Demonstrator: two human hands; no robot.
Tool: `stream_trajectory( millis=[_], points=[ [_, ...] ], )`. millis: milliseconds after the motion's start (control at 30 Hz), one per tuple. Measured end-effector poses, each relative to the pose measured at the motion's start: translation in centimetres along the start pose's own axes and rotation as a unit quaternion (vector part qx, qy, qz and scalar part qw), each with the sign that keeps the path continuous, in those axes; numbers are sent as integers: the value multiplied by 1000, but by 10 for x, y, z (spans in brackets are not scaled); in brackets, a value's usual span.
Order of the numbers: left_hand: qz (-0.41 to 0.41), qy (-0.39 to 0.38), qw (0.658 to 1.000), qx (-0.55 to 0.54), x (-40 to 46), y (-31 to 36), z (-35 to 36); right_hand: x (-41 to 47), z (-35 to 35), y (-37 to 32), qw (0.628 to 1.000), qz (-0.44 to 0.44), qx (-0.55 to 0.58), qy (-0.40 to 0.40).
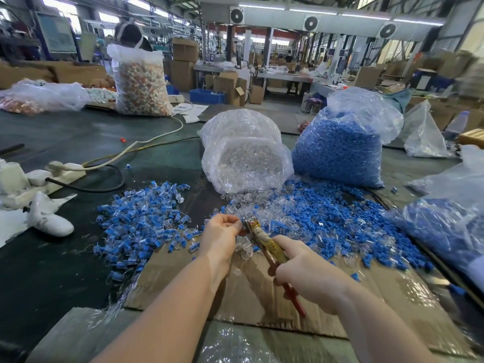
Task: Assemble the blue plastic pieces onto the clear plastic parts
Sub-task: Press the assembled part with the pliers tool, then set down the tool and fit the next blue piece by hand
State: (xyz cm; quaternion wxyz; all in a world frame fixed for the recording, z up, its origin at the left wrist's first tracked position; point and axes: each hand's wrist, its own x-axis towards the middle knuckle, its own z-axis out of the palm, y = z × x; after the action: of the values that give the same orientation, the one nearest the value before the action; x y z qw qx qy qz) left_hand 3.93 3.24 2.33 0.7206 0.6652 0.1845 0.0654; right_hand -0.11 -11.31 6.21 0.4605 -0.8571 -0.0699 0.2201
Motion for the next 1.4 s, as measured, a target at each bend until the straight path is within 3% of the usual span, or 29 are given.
stream_trajectory(
  millis=[200, 367, 433, 567, 667, 767, 933, 1033, 1133, 1233, 1400],
  points=[
    [16, 4, 1000, 17, -1, 0, 2, 4, 5, 7, 999, -14, -13, 30],
    [25, 11, 999, 26, 0, -2, -1, 3, 2, 13, 984, 17, 178, 28],
    [58, 46, 994, 77, 5, -4, -9, 6, -1, 19, 984, -2, 158, 88],
    [162, 148, 926, 308, 19, -10, -40, 18, -25, 42, 969, -9, 37, 242],
    [180, 222, 864, 415, 28, -12, -66, 27, -48, 64, 942, 55, -96, 316],
    [169, 230, 824, 490, 34, -17, -85, 31, -62, 79, 914, 112, -191, 340],
    [160, 212, 788, 556, 37, -24, -91, 34, -74, 96, 889, 153, -273, 334],
    [165, 216, 789, 551, 35, -23, -82, 35, -73, 98, 879, 159, -300, 336],
    [197, 199, 817, 504, 30, -22, -67, 36, -73, 97, 873, 165, -329, 319],
    [255, 145, 851, 435, 18, -25, -44, 37, -71, 95, 868, 178, -344, 311],
    [311, 46, 869, 383, -1, -41, -7, 37, -65, 86, 855, 161, -373, 322]
  ],
)
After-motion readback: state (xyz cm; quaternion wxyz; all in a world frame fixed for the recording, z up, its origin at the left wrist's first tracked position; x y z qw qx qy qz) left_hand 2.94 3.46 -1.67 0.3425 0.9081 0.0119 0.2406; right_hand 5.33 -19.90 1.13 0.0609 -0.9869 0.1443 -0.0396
